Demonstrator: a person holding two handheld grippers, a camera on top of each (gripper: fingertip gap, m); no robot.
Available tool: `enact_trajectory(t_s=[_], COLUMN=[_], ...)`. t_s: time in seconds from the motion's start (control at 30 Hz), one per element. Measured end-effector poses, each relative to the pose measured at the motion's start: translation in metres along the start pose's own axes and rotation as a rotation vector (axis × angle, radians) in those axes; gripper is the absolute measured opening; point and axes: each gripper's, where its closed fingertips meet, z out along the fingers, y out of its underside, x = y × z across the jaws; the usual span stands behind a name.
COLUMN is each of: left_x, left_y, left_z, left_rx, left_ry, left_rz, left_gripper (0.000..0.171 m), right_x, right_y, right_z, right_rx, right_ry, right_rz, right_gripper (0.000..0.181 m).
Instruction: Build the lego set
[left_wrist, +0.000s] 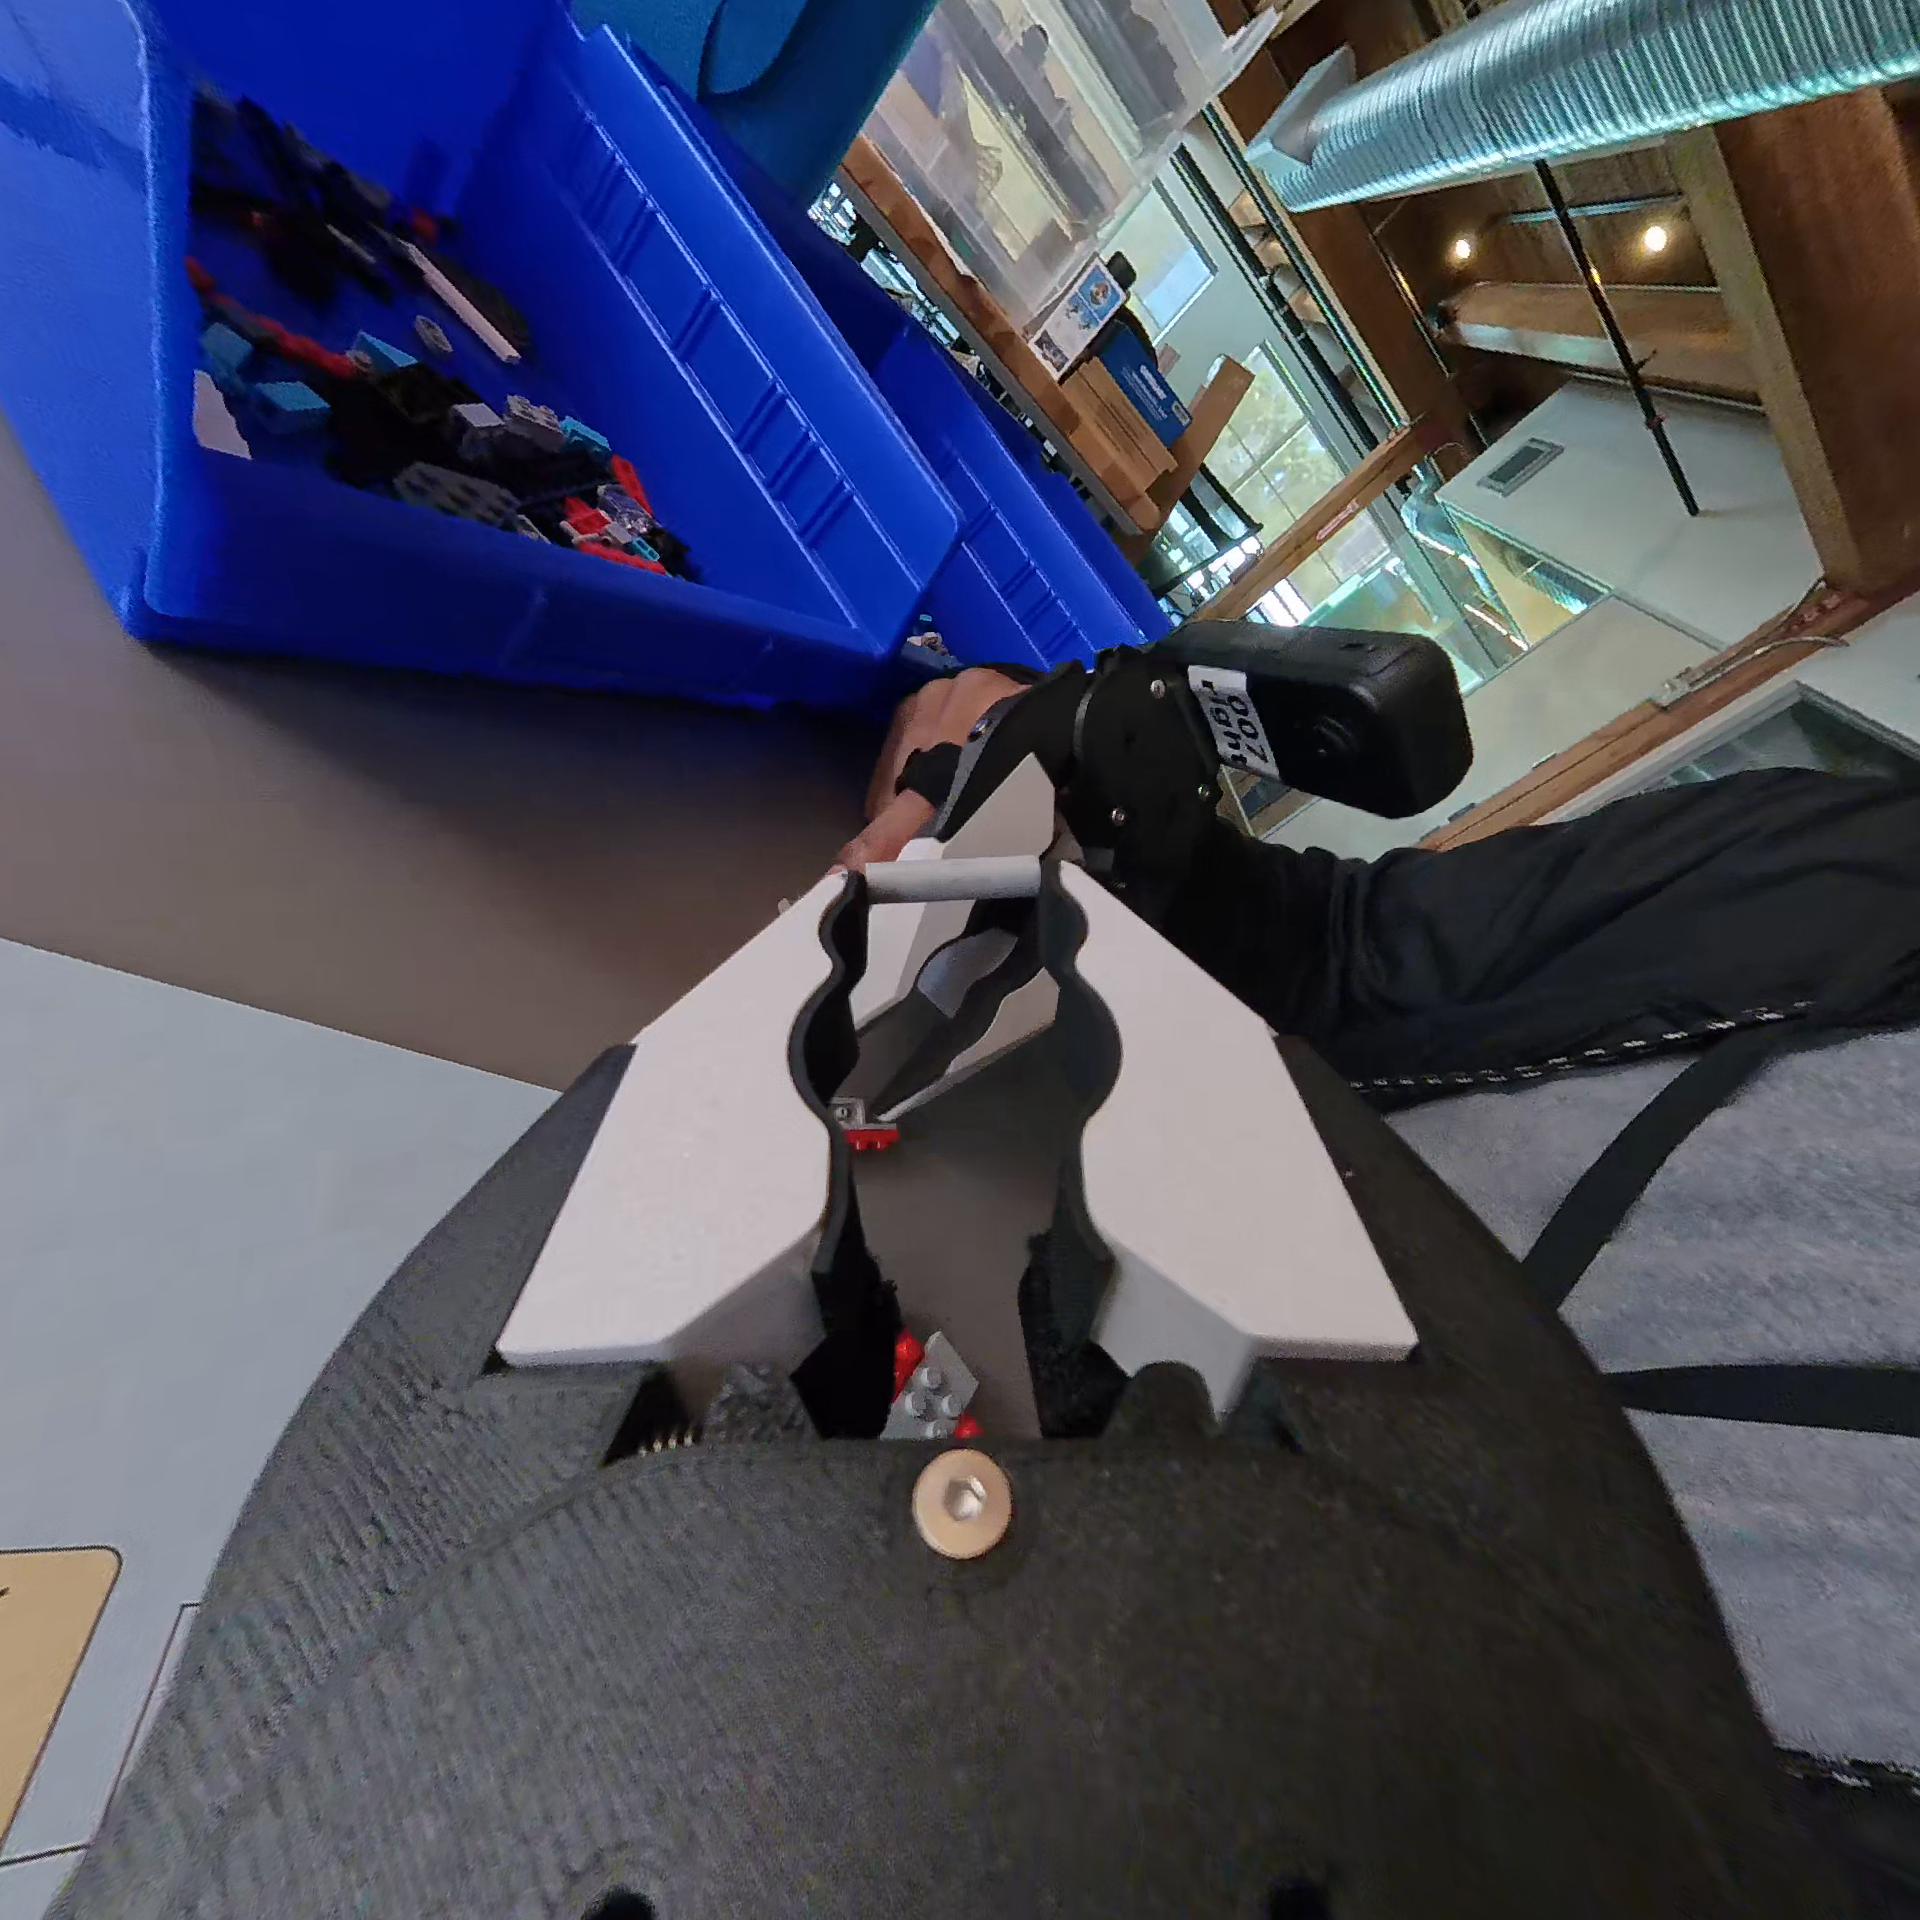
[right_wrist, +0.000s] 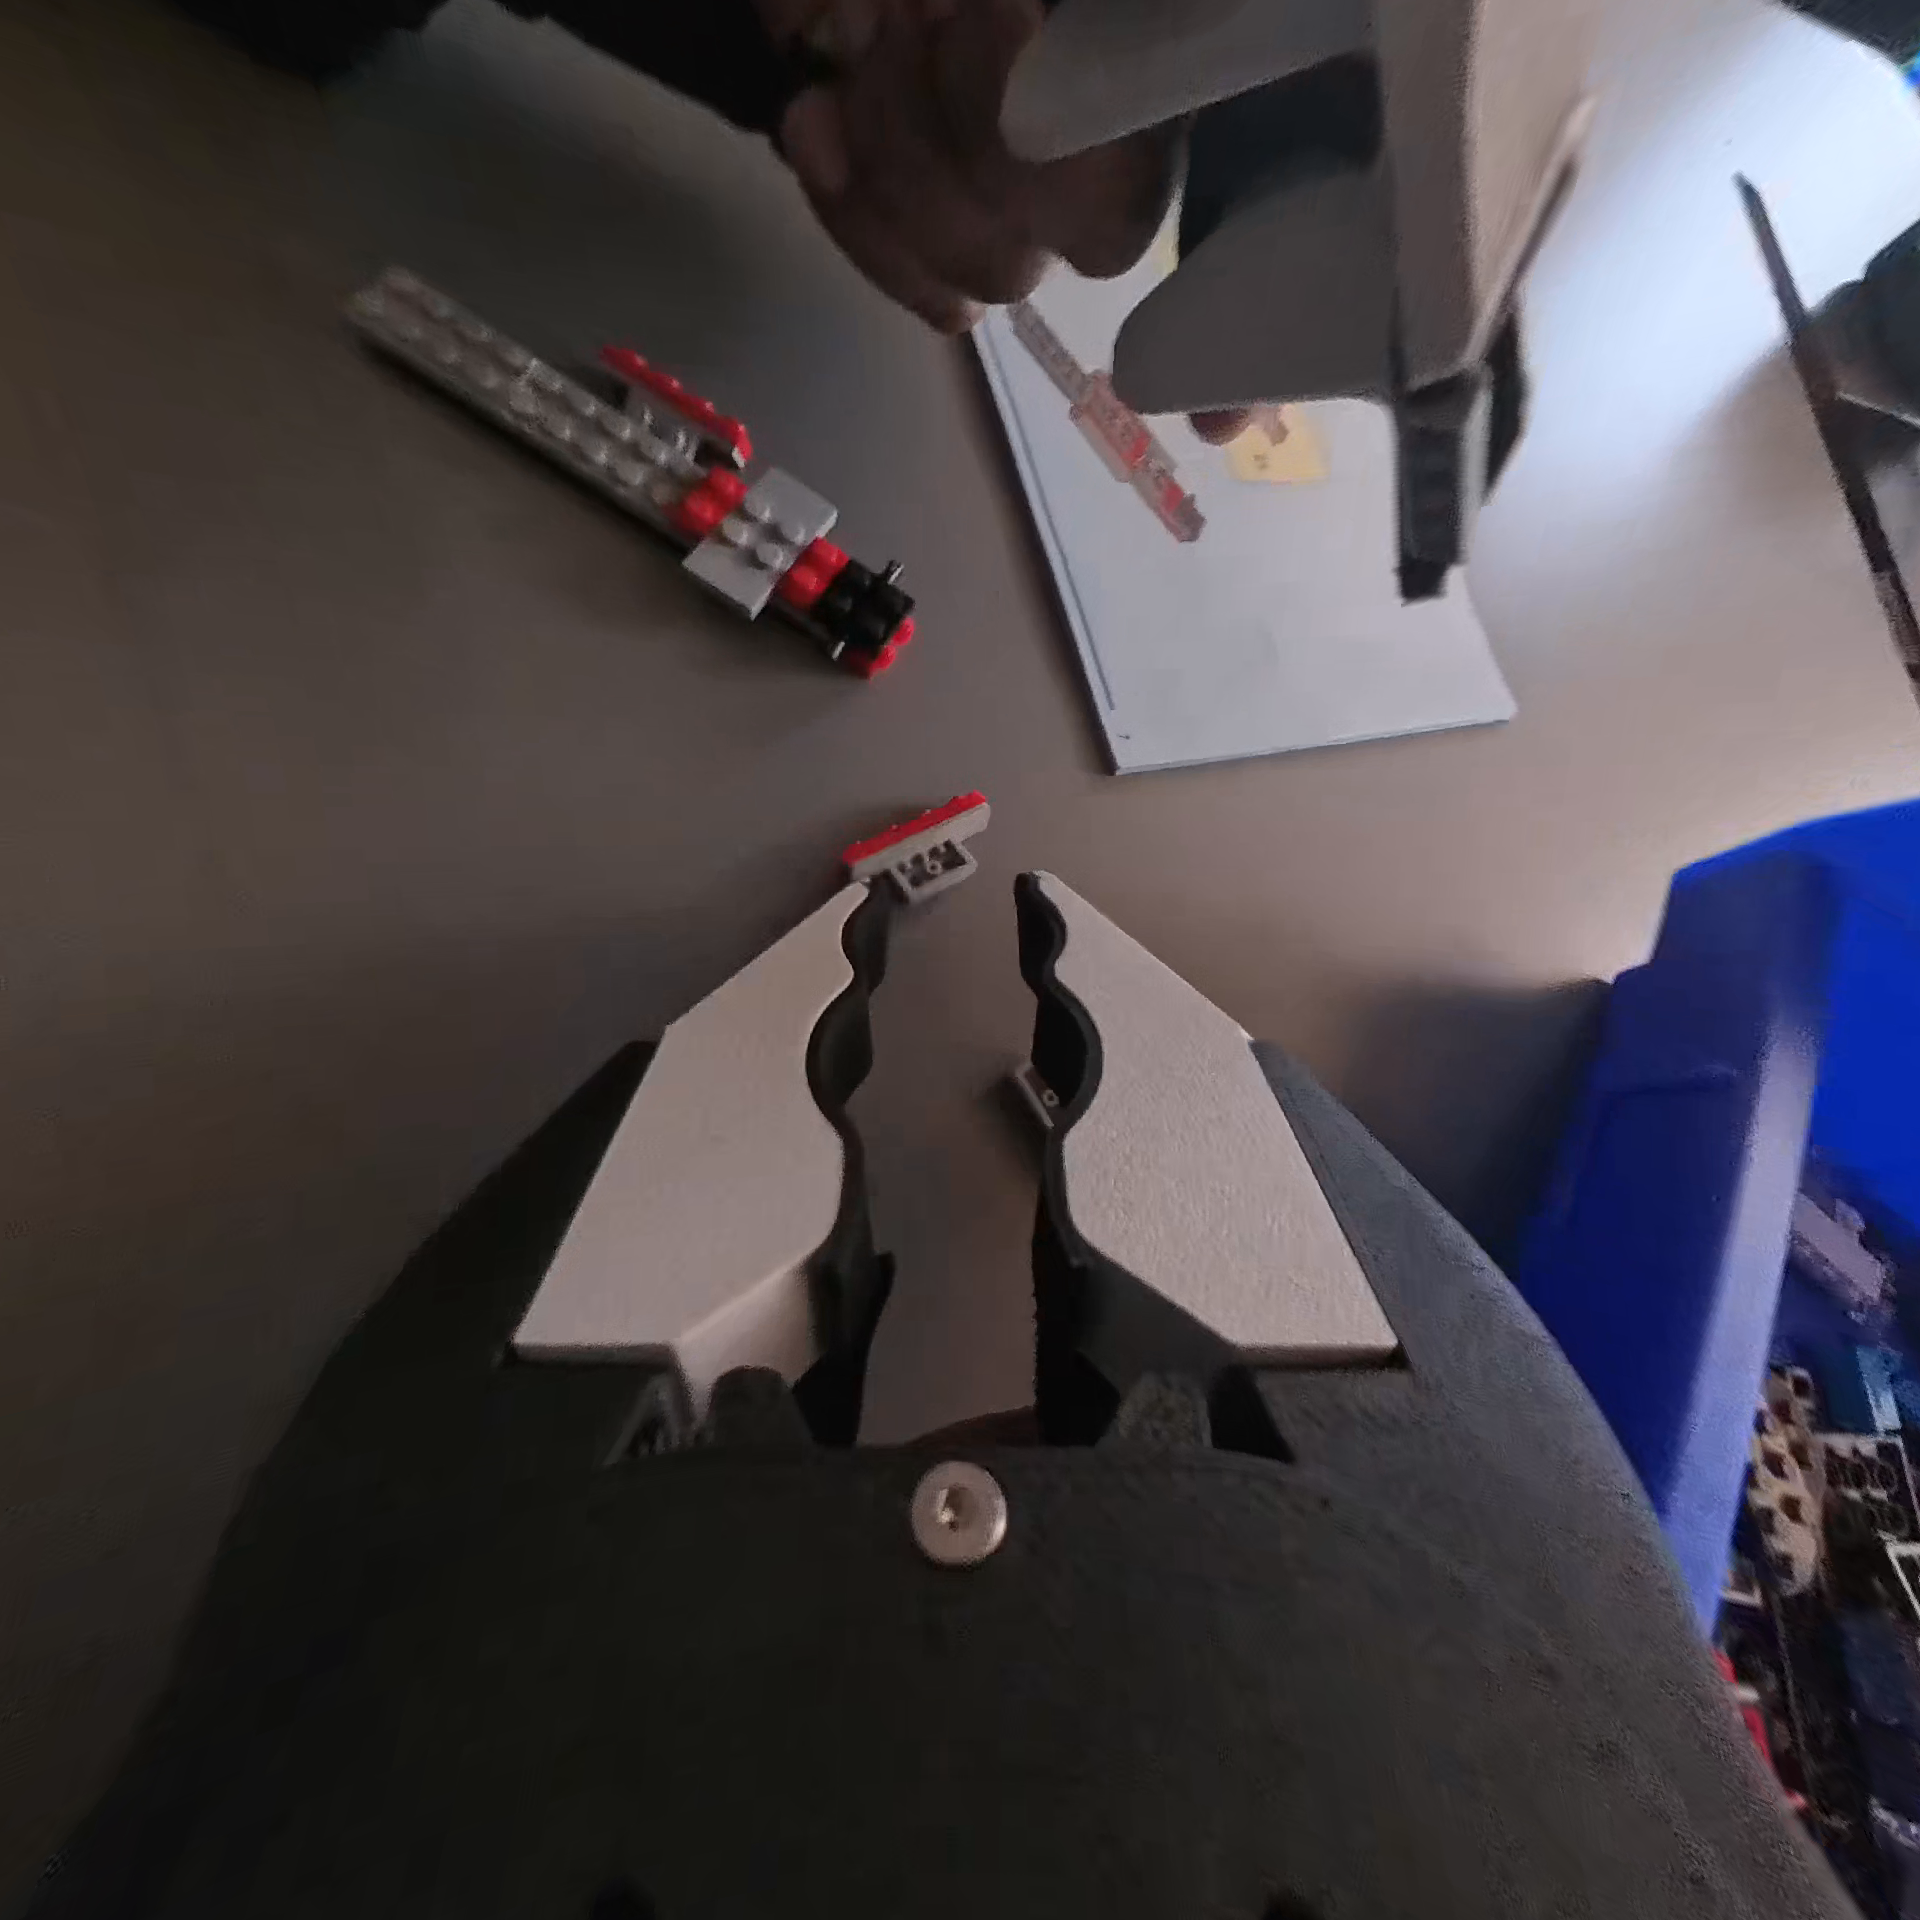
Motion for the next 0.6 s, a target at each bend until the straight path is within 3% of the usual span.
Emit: enact_trajectory(t_s=[0.4, 0.6], left_x=[0.005, 0.005], left_y=[0.0, -0.001], left_z=[-0.004, -0.007], left_rx=[-0.009, -0.002], left_ry=[0.029, 0.036], left_rz=[0.057, 0.064], left_gripper=[0.032, 0.032], right_x=[-0.009, -0.005], right_y=[-0.005, -0.007], right_z=[0.012, 0.017], right_rx=[-0.024, -0.032], right_ry=[-0.149, -0.126], right_rz=[0.069, 0.102], right_gripper=[0.027, 0.019])
